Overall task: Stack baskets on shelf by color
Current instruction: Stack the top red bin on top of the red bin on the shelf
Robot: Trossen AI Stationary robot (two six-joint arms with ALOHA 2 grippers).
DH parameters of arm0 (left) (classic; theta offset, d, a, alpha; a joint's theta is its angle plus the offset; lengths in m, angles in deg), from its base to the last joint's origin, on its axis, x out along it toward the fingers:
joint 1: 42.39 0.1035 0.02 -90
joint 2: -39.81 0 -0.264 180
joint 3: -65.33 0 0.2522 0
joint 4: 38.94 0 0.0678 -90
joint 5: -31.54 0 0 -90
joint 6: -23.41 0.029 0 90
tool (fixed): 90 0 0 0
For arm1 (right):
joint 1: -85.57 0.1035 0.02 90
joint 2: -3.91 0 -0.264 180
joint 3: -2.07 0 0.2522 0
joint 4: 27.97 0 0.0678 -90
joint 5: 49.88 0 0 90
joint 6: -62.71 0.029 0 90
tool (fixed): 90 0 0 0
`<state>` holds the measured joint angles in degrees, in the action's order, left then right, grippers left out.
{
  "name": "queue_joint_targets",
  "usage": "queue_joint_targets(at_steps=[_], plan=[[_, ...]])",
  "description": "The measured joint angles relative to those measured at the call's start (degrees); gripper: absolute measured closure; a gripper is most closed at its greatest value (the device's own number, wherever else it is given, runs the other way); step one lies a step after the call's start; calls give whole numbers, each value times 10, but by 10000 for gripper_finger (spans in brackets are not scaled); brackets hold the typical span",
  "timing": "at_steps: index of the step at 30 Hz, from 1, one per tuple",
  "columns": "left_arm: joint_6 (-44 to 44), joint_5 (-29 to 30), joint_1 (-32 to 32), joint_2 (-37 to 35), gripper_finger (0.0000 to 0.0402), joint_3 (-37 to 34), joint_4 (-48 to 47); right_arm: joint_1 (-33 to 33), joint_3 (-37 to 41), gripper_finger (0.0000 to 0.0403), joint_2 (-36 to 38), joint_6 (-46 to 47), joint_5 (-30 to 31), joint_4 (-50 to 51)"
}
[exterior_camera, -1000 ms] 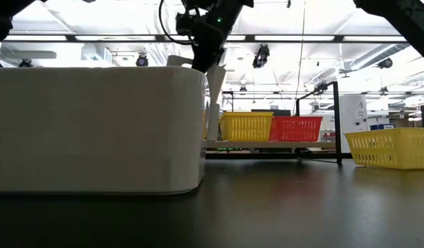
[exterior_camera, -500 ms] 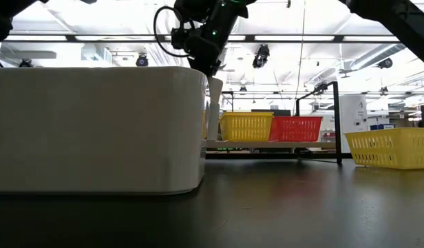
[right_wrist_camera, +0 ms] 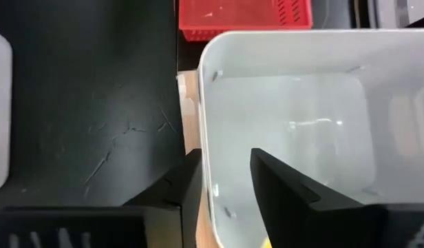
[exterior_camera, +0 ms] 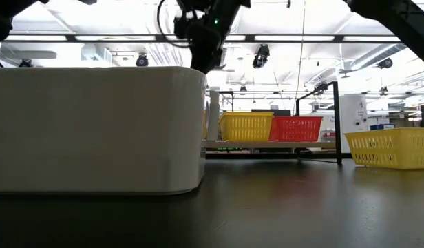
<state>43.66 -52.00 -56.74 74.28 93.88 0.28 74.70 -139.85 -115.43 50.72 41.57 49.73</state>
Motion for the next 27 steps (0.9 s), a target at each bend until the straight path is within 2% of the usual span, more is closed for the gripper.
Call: queue_joint_targets(at_steps=[3, 6, 9, 13, 15, 18, 21, 25, 27], plan=[[0, 0, 0, 0, 306, 0, -3, 0, -35, 282, 1, 8, 3, 37], [0, 0, 0, 0, 306, 0, -12, 9, -41, 295, 17, 33, 53, 66], [0, 0, 0, 0, 306, 0, -10, 33, -8, 325, 54, 40, 100, 83], [0, 0, 0, -4, 306, 0, -10, 72, 81, 371, 125, 66, 102, 64], [0, 0, 0, -5, 306, 0, -10, 93, 141, 388, 166, 80, 106, 16], [-2, 0, 0, -3, 306, 0, -10, 126, 249, 391, 227, 90, 108, -92], [-4, 5, 0, 7, 306, 0, -10, 153, 364, 390, 284, 90, 141, -196], [-4, 47, 0, 23, 306, 0, -10, 171, 511, 390, 353, 67, 174, -336], [-4, 83, 0, 32, 306, 0, -10, 178, 586, 390, 381, 41, 175, -448]])
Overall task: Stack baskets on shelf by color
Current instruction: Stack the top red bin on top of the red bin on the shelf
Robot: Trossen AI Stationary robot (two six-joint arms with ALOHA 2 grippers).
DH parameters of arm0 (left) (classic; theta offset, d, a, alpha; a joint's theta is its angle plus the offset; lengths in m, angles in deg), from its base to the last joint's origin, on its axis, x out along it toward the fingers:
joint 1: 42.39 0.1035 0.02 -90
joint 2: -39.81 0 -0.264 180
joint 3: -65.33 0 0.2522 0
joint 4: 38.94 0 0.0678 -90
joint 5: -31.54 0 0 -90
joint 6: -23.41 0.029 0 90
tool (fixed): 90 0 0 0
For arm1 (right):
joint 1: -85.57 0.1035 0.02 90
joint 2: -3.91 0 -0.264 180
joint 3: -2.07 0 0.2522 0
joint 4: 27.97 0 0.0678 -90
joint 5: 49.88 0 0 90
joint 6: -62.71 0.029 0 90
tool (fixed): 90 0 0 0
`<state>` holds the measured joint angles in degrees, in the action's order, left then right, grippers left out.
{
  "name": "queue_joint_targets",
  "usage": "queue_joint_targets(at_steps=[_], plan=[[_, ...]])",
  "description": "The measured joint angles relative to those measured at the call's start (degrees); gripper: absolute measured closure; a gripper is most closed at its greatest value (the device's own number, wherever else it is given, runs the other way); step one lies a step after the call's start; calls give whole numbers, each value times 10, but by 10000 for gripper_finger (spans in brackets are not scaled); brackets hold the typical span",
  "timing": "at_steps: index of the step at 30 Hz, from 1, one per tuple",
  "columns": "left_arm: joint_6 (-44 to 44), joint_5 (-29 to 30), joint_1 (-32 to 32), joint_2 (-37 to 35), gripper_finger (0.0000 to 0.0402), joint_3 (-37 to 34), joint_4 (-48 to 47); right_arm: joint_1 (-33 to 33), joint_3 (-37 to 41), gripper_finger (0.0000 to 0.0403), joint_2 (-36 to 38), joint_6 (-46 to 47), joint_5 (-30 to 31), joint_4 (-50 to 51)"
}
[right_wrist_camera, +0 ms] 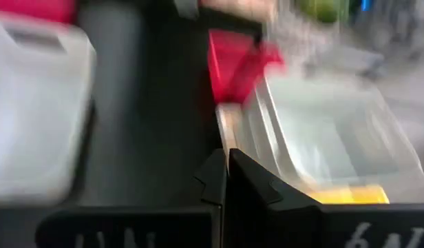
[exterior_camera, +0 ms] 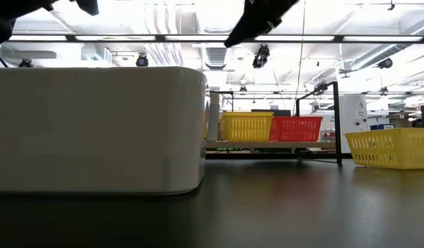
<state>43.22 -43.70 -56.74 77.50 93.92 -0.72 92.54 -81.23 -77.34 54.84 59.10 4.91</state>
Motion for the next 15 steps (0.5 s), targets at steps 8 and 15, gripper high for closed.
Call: queue_joint_targets(at_steps=[8, 15], plan=[[-30, 189, 0, 41, 306, 10, 1, 3, 223, 390, 28, -128, -111, -452], [-65, 210, 0, 72, 306, 24, 1, 5, 257, 390, 73, -99, -115, -395]])
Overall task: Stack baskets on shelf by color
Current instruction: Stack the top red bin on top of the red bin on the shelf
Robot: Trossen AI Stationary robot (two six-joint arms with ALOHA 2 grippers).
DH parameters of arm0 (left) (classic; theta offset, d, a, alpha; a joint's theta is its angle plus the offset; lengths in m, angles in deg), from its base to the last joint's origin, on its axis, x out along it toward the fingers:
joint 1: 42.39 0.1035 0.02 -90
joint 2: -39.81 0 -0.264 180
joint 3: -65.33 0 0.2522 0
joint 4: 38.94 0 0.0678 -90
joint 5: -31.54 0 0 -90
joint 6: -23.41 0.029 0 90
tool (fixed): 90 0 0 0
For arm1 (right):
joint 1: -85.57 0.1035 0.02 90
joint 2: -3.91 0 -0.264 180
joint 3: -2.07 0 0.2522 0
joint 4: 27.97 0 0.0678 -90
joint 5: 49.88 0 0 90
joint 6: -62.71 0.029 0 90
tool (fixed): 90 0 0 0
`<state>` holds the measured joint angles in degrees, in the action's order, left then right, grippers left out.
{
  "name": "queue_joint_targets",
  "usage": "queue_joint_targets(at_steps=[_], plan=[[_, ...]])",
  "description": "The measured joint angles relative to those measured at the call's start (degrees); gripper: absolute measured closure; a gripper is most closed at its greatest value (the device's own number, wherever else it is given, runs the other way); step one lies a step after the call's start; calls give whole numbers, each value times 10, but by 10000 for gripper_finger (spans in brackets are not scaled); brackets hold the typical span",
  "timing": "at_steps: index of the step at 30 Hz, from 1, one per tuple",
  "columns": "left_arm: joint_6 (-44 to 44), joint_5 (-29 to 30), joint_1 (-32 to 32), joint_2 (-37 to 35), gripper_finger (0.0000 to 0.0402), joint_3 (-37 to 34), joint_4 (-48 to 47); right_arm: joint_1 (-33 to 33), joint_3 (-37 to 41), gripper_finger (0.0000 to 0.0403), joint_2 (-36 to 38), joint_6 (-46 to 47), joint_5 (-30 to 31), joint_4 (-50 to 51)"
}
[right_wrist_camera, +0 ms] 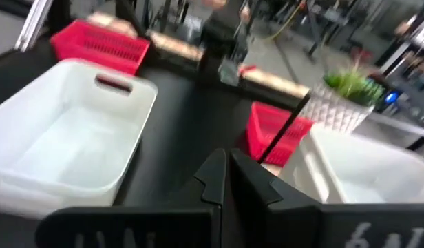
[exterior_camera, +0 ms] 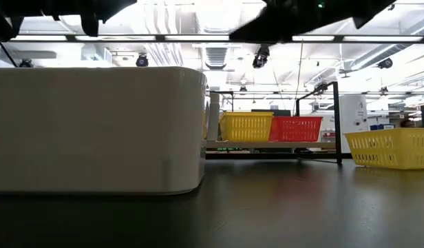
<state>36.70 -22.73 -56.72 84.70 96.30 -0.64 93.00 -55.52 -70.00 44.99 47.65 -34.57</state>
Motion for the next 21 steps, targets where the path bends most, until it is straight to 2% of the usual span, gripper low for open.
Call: queue_joint_targets(at_steps=[4, 7, 11, 14, 17, 21], plan=[[-67, -20, -1, 14, 306, -1, -16, 4, 0, 390, 33, 19, -3, 78], [-143, -46, -6, 20, 306, -5, -96, 7, 0, 390, 56, 31, -3, 126], [-225, -50, -10, -7, 306, 13, -313, 16, 0, 390, 74, 42, -3, 172], [-288, -21, 2, -30, 306, 53, -515, 21, 0, 390, 78, 42, -3, 181], [-350, -17, 29, -38, 306, 100, -702, 21, 0, 390, 77, 39, -3, 185], [-395, -56, 73, -27, 306, 125, -846, 21, 0, 390, 73, 38, -3, 191]])
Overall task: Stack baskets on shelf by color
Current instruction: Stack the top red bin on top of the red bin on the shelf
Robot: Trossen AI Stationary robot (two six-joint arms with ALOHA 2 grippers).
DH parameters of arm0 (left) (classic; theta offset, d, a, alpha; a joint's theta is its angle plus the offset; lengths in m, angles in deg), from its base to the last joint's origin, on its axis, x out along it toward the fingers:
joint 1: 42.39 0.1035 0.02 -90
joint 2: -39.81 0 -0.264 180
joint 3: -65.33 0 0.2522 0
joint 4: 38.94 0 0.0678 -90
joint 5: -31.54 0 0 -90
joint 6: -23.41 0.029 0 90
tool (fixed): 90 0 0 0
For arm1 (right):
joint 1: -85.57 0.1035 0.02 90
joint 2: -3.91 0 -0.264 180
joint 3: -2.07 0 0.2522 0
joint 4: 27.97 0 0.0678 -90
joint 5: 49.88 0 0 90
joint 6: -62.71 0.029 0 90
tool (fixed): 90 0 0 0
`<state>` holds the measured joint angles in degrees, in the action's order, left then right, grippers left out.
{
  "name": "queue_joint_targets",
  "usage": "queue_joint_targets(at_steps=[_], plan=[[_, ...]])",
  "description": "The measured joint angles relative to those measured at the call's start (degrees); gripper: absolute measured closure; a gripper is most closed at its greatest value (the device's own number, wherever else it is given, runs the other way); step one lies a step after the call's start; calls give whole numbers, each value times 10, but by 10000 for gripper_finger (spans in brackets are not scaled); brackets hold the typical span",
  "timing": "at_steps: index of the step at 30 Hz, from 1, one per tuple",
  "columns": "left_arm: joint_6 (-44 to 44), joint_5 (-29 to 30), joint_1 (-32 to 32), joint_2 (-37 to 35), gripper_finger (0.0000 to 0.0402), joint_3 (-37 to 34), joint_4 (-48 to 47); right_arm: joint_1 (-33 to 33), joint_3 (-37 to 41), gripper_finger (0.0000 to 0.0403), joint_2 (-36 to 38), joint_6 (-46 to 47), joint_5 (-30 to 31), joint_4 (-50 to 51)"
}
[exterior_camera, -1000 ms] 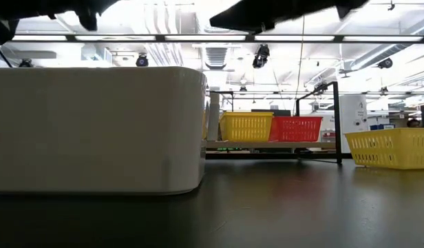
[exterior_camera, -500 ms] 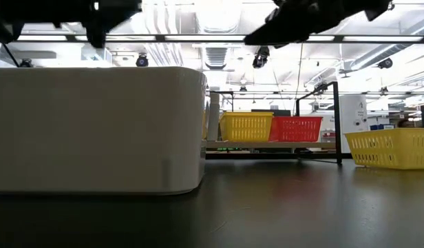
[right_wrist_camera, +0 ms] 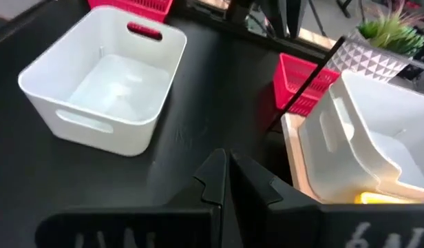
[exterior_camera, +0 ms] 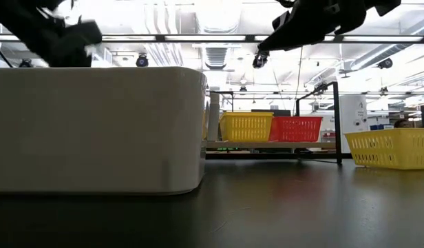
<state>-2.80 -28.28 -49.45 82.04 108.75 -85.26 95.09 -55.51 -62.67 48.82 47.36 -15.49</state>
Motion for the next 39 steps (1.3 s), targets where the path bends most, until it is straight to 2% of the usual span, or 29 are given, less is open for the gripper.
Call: queue_joint_targets(at_steps=[5, 16, 23, 33, 36, 39], plan=[[18, -61, 45, 37, 306, -7, -11, 0, 0, 390, -1, 4, 0, 12], [175, -63, 96, 117, 306, 13, -9, 0, 0, 390, 0, 5, -2, 26], [177, -62, 130, 180, 306, 14, -9, 0, 0, 390, 0, 15, -2, 37], [177, -61, 145, 248, 306, 18, -9, 0, 2, 390, 0, 35, -5, 64], [177, -61, 145, 253, 320, 18, -9, 0, 3, 390, 0, 36, -12, 72], [175, -62, 145, 249, 365, 18, -9, 3, 4, 390, 1, 36, -18, 72]])
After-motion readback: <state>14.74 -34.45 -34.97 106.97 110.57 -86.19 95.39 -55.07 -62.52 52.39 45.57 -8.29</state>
